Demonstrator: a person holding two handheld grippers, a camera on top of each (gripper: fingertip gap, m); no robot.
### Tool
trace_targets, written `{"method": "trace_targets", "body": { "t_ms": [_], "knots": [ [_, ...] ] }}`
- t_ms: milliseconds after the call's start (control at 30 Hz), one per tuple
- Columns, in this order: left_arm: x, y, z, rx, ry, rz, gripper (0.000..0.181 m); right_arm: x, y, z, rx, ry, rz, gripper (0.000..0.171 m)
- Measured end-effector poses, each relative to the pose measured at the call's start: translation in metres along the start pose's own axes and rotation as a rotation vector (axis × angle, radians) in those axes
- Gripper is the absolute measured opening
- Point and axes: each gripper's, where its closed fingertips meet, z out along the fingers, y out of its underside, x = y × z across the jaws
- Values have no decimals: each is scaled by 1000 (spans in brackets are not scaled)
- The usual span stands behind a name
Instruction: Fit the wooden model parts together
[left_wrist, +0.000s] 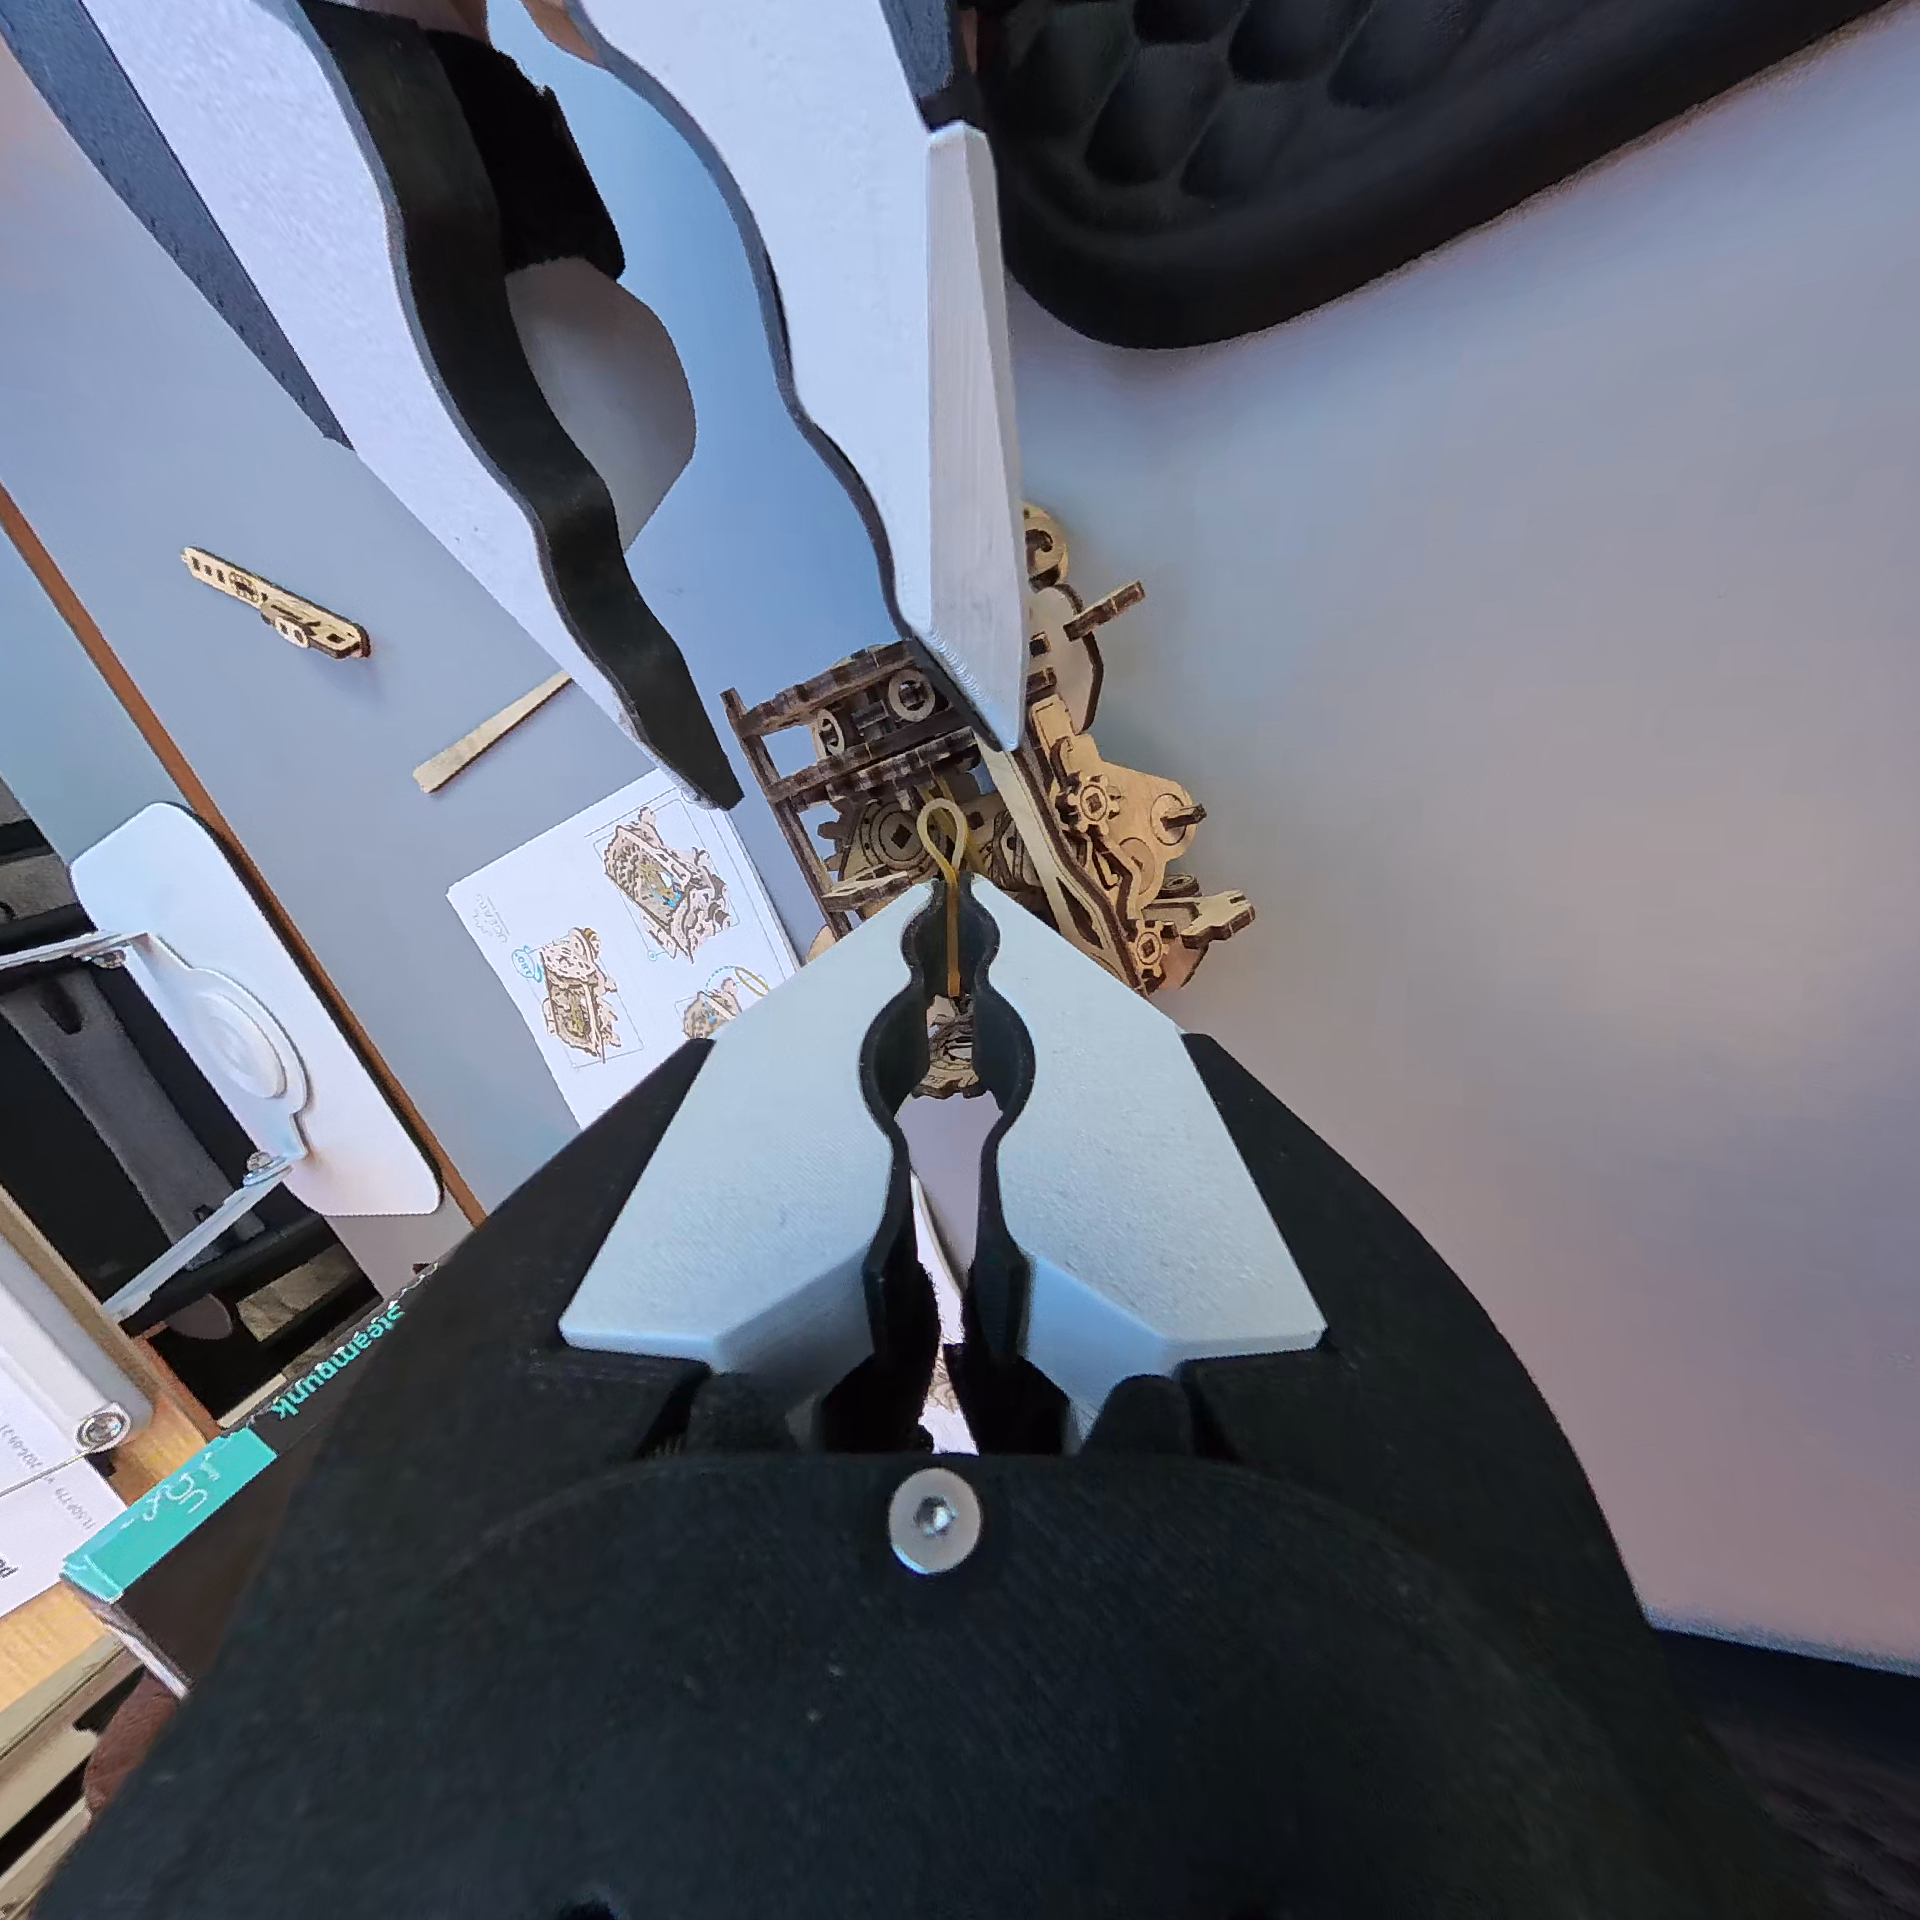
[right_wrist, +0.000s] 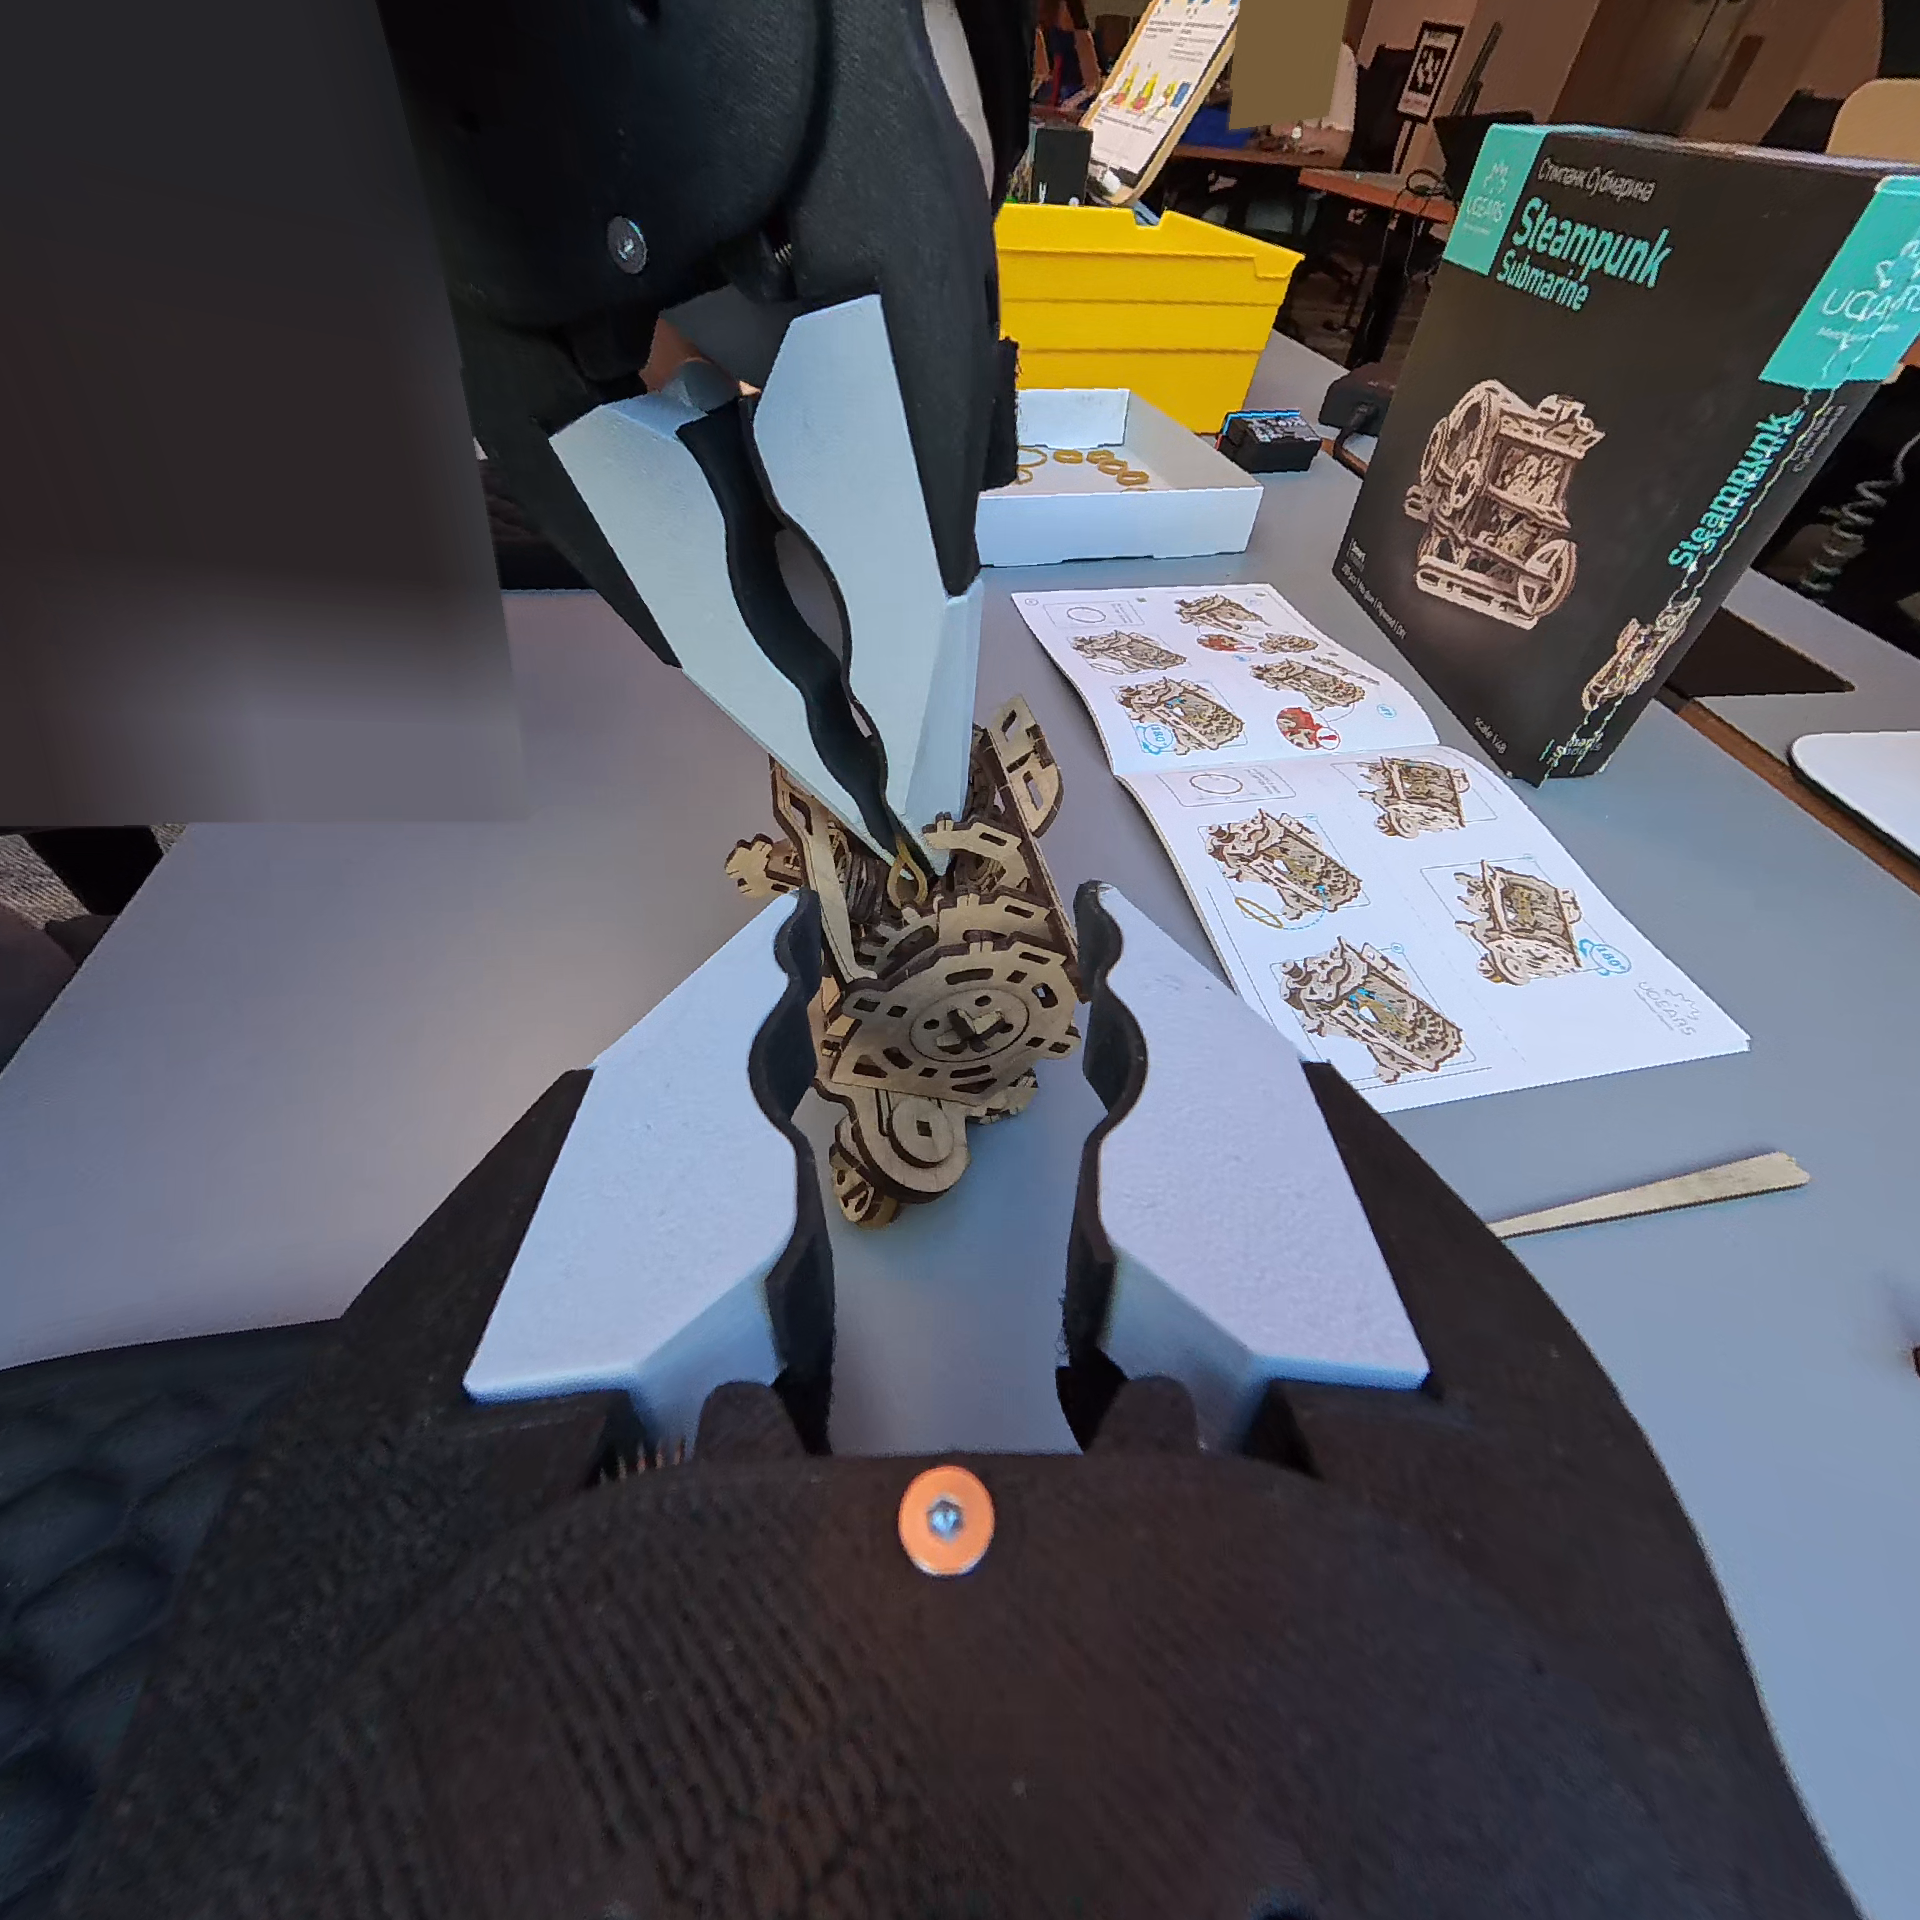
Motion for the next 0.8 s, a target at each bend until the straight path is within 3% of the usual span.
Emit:
{"method": "trace_targets", "body": {
  "t_ms": [600, 800],
  "knots": [
    [-6, -3, -2, -7, -78, 74, 0, -2, 0, 2, 3, -22, 13, 44],
    [0, -7, -6, -18, 17, 25, 0, -2, 0, 2, 2, -21, 6, 44]
  ]
}}
